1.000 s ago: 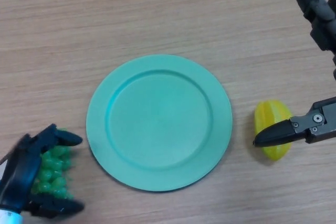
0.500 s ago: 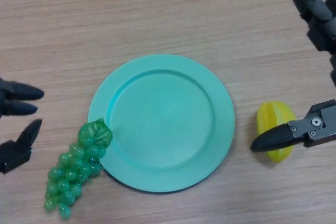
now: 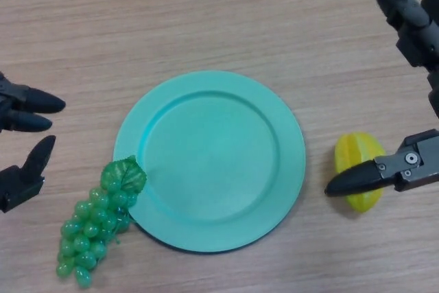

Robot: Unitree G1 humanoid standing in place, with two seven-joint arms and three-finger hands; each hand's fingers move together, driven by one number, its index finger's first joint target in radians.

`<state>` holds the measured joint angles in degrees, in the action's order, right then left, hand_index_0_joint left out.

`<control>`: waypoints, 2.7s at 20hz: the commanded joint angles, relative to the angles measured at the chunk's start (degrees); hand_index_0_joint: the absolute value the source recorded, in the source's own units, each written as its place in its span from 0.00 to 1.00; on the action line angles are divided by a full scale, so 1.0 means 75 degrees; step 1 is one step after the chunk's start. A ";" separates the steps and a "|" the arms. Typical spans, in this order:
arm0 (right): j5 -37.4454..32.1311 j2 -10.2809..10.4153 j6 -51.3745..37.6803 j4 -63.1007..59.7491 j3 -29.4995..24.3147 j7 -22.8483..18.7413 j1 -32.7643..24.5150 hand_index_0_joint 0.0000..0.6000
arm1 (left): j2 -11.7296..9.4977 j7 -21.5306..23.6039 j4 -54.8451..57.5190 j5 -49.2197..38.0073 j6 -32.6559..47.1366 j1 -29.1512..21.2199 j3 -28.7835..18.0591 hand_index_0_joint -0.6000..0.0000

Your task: Pick up the green grapes and place it on the plate

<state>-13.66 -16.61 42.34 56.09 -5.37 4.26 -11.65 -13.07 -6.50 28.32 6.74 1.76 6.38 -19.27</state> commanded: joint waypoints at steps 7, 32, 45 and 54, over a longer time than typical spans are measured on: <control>0.0457 -0.0020 -0.0608 0.0137 0.0161 -0.0087 -0.0529 0.00 | 0.0250 -0.0397 0.0334 -0.1354 -0.0171 0.0676 -0.0866 1.00; -0.0099 -0.0097 -0.0691 0.0400 -0.0211 -0.0318 -0.0362 0.33 | -0.0241 0.0653 -0.4227 0.1565 0.3668 0.0864 0.0839 1.00; -0.0237 -0.0172 -0.0582 0.0520 -0.0142 -0.0528 -0.0304 0.00 | 0.0258 -0.0839 -0.1730 -0.2148 0.0705 0.1165 0.0176 0.00; -0.0295 -0.0189 -0.0619 0.0521 -0.0148 -0.0537 -0.0317 0.00 | 0.0291 -0.1155 0.0494 -0.2300 0.0907 0.1159 -0.0585 0.00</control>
<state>-13.67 -16.62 43.30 56.90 -4.40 1.71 -12.32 -9.08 -13.57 28.49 -8.30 -0.15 15.30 -19.93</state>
